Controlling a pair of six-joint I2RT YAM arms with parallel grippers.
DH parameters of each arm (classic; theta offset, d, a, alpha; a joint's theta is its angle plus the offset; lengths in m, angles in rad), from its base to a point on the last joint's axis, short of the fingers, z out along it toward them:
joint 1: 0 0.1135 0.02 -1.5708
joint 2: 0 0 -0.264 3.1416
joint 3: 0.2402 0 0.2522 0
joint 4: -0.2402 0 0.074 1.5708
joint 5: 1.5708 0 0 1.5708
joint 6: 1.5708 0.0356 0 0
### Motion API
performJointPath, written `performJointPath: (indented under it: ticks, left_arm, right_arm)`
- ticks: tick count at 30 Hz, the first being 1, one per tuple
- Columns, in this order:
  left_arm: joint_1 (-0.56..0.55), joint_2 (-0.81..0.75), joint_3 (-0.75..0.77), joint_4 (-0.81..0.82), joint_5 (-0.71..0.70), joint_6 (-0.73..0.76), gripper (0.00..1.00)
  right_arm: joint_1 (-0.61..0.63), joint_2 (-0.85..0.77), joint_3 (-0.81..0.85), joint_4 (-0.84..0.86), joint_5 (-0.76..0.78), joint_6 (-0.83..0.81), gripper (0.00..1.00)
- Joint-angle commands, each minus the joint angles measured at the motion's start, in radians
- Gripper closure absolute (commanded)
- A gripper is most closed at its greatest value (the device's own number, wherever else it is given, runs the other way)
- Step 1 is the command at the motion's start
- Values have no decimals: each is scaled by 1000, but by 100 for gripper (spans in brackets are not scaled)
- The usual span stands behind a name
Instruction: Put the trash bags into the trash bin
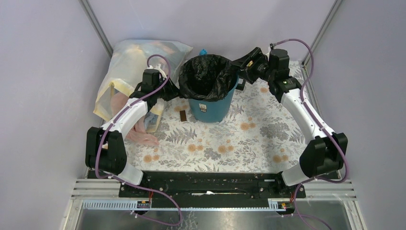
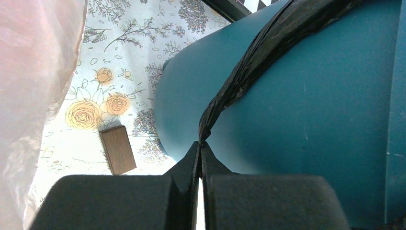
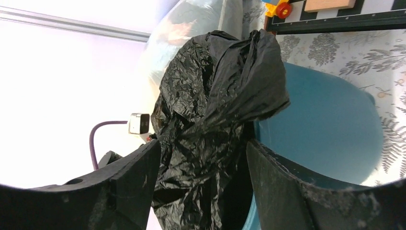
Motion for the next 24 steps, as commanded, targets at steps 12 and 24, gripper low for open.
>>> performJointPath:
  ticks: [12, 24]
  left_arm:
    - [-4, -38, 39, 5, -28, 34, 100]
    - [-3, -80, -11, -7, -52, 44, 100]
  right_arm:
    - [6, -11, 13, 42, 44, 28, 82]
    - [5, -200, -160, -82, 177, -126, 81]
